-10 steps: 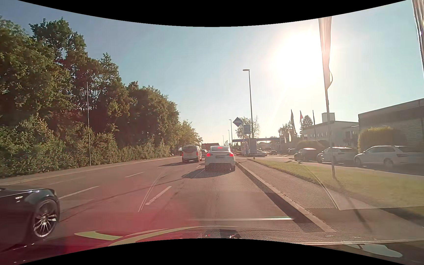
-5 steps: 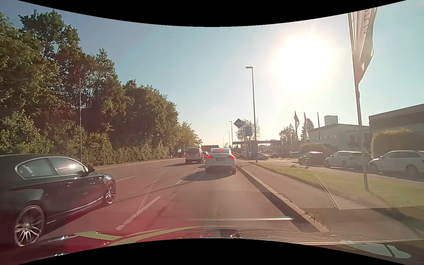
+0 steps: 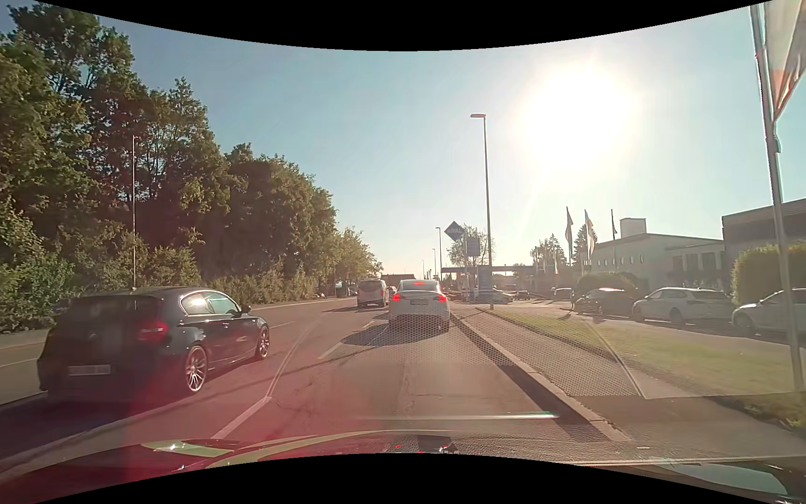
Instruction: Follow the waypoints while adhering to traffic rules and regulations
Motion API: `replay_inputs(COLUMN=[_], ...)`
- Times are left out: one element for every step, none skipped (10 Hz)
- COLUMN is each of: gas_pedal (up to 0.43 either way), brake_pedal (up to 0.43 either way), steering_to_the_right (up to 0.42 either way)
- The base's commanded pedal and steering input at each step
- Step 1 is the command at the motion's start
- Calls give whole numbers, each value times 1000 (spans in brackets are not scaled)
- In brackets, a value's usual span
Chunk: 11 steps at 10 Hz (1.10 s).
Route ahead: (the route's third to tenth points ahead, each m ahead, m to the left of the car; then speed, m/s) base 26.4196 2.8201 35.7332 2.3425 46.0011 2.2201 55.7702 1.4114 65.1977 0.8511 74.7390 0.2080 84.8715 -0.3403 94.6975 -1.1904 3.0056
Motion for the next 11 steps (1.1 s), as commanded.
replay_inputs(gas_pedal=[0, 0, 0, 0, 0, 0, 0, 0, 0, 0, 0], brake_pedal=[0, 0, 0, 0, 0, 0, 0, 0, 0, 0, 0], steering_to_the_right=[5, 5, 6, 9, 9, 9, 9, 9, 9, 9, 9])
